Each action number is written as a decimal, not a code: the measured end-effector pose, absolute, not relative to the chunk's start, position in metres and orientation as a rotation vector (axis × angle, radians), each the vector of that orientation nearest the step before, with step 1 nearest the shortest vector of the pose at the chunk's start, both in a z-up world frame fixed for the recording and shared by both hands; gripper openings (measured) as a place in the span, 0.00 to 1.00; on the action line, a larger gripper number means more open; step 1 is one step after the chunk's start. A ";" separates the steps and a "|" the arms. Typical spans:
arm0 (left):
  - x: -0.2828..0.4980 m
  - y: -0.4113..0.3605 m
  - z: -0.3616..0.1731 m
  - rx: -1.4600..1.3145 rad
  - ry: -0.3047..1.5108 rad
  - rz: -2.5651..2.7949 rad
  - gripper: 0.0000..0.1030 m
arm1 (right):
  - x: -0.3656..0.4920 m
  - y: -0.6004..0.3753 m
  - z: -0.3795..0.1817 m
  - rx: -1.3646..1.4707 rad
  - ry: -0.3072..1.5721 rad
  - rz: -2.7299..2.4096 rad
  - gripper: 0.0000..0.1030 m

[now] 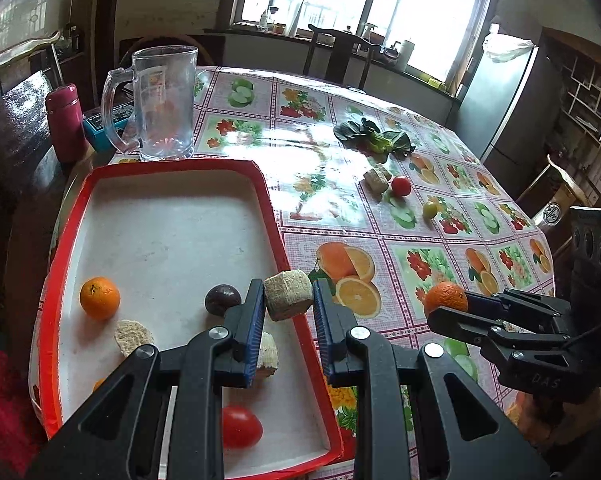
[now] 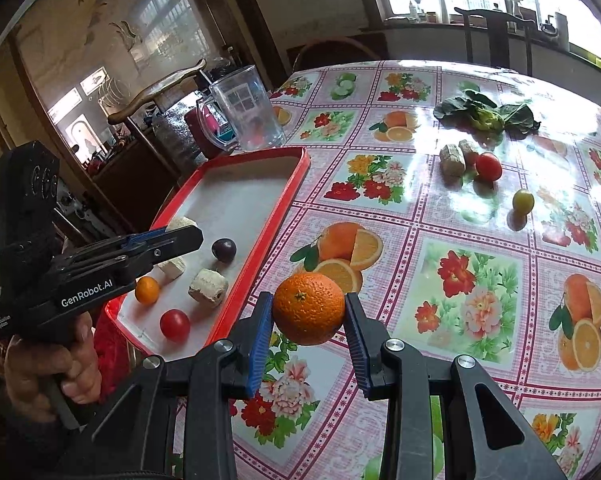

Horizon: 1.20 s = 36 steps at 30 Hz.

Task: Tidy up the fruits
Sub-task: 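Carry the beige cylinder and the orange over the red-rimmed tray, then open the right tool to drop the orange while the left drops the cylinder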

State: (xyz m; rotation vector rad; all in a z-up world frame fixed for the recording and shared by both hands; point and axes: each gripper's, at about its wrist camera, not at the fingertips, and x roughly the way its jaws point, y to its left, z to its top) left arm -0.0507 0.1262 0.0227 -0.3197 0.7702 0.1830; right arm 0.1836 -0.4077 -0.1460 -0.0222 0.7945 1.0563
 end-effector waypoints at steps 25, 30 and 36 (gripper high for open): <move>-0.058 0.176 0.008 -0.375 0.782 0.259 0.21 | 0.177 -0.350 -0.139 -0.075 0.800 1.128 0.35; -0.059 0.191 0.006 -0.379 0.782 0.284 0.21 | 0.178 -0.326 -0.133 -0.090 0.794 1.151 0.35; -0.058 0.220 0.009 -0.402 0.771 0.330 0.21 | 0.182 -0.289 -0.125 -0.107 0.783 1.180 0.35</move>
